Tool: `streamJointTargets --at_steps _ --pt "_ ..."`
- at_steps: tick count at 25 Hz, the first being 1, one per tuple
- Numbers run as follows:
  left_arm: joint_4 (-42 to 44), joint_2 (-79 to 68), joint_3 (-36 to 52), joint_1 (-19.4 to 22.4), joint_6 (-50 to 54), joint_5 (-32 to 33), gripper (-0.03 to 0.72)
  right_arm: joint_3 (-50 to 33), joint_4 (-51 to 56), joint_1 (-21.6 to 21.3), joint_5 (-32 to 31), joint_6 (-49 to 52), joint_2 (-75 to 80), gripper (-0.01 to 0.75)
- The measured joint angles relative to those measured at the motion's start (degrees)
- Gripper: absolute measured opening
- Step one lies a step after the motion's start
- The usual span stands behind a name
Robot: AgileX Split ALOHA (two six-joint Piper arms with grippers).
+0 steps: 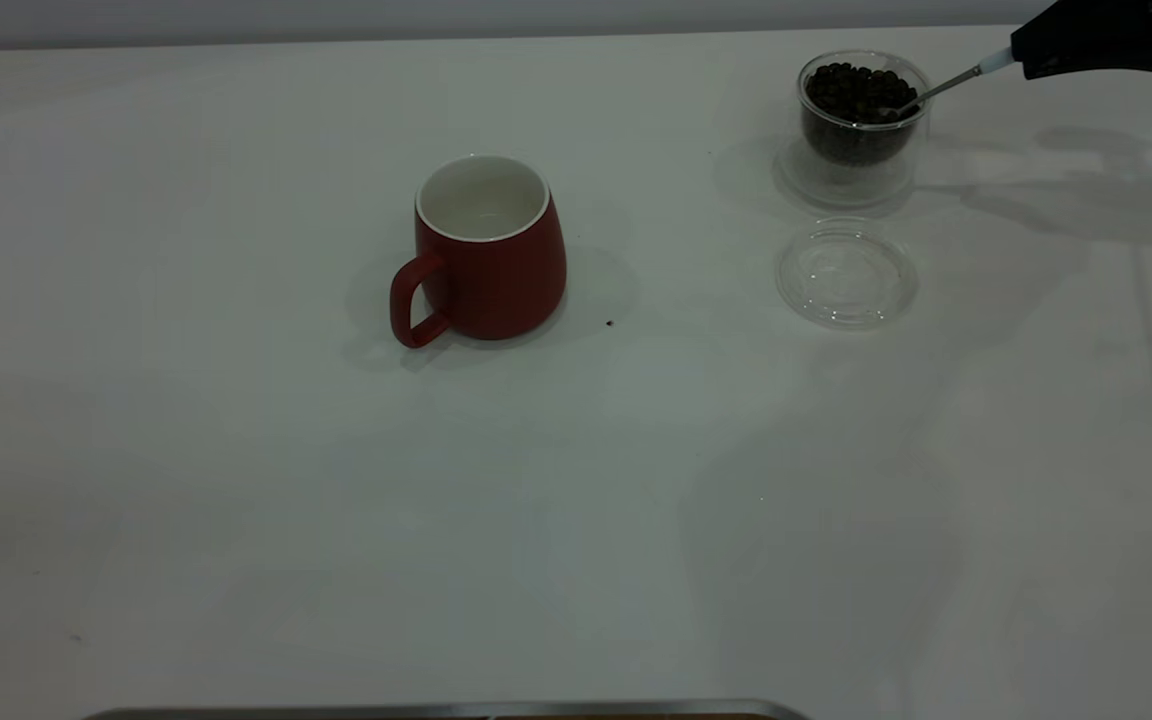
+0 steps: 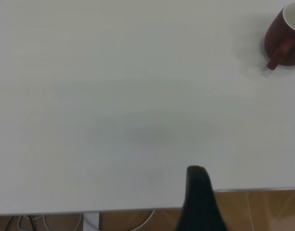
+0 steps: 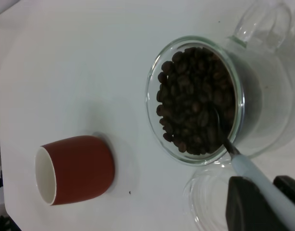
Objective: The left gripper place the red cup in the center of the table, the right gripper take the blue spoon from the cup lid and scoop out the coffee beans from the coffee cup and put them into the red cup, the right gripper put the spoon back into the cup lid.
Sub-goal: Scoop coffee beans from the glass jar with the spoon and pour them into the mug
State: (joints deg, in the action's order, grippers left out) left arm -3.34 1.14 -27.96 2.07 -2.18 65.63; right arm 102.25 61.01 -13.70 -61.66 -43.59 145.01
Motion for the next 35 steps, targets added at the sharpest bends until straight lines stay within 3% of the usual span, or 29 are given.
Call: streamJointTargets --at_steps 21,35 --pt "0.0 0.0 0.0 0.0 0.0 -0.1 0.587 0.0 4.5 0.0 -1.5 -0.5 2.2 0.103" --pt "0.0 0.0 0.0 0.0 0.0 0.0 0.587 0.0 6.0 -2.2 -4.1 -1.3 2.2 0.103"
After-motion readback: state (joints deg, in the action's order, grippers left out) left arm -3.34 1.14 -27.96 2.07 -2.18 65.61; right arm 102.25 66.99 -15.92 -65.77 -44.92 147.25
